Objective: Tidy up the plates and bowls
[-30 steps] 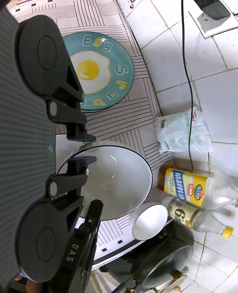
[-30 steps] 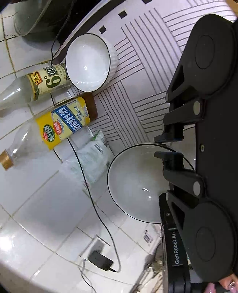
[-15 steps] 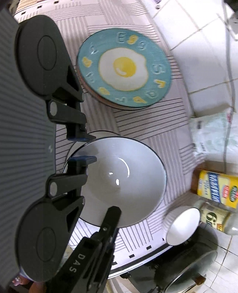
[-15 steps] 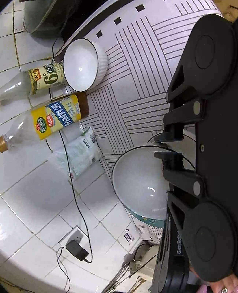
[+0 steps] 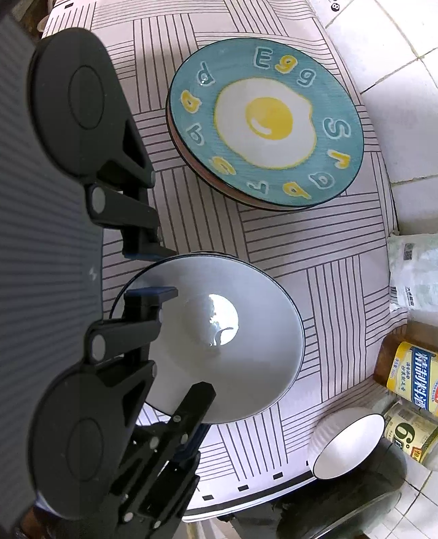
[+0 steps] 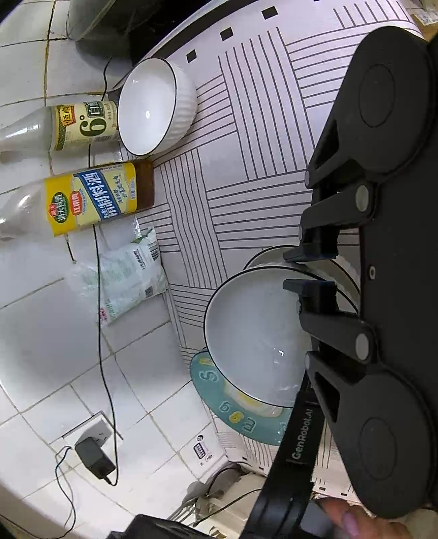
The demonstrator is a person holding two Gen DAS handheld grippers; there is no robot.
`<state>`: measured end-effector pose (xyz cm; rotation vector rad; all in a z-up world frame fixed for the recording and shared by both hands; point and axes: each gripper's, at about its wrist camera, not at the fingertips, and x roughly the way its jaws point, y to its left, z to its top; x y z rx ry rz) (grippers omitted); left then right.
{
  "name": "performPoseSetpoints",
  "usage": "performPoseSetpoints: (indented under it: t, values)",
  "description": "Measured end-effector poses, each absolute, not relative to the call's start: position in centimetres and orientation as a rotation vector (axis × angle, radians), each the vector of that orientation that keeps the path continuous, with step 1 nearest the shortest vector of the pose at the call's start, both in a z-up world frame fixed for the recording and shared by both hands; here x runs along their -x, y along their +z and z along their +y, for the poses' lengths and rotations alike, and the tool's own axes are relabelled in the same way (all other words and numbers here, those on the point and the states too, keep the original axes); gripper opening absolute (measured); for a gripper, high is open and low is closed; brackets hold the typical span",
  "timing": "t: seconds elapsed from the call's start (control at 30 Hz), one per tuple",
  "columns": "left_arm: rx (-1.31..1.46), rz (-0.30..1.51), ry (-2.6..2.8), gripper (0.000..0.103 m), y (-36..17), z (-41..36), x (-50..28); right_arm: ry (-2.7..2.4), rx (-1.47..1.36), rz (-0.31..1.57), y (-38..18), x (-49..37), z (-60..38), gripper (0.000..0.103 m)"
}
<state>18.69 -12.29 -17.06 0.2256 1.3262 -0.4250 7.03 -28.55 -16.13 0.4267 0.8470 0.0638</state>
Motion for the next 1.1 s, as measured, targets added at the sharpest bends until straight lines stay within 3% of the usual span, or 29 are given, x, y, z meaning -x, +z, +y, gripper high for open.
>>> performPoseSetpoints:
  t: [0.57,0.97,1.0,1.07,1.1]
  values:
    - [-0.213,1.353,-0.43,0.016,-17.9,-12.3,-19.0,0.017,0.043,0.853,-15.7,-7.7,-23.9,0.018]
    - [-0.208,1.331,-0.458,0.021,-17.3,-12.1,-18.6,-0.015,0.059,0.861,-15.8,-7.9,-23.3,0.023]
    - [-0.209,1.328,-0.46,0.021,-17.0,-12.2,-18.5,-0.008,0.048,0.852,-15.5,-7.6,-23.4,0.025]
    - [-0.218,1.313,-0.457,0.024,-16.3,-12.4,-18.0,0.011,0.019,0.83,-14.7,-6.8,-23.9,0.044]
    - [-0.229,1.306,-0.453,0.026,-16.0,-12.5,-17.8,0.016,0.008,0.816,-14.2,-6.3,-24.1,0.048]
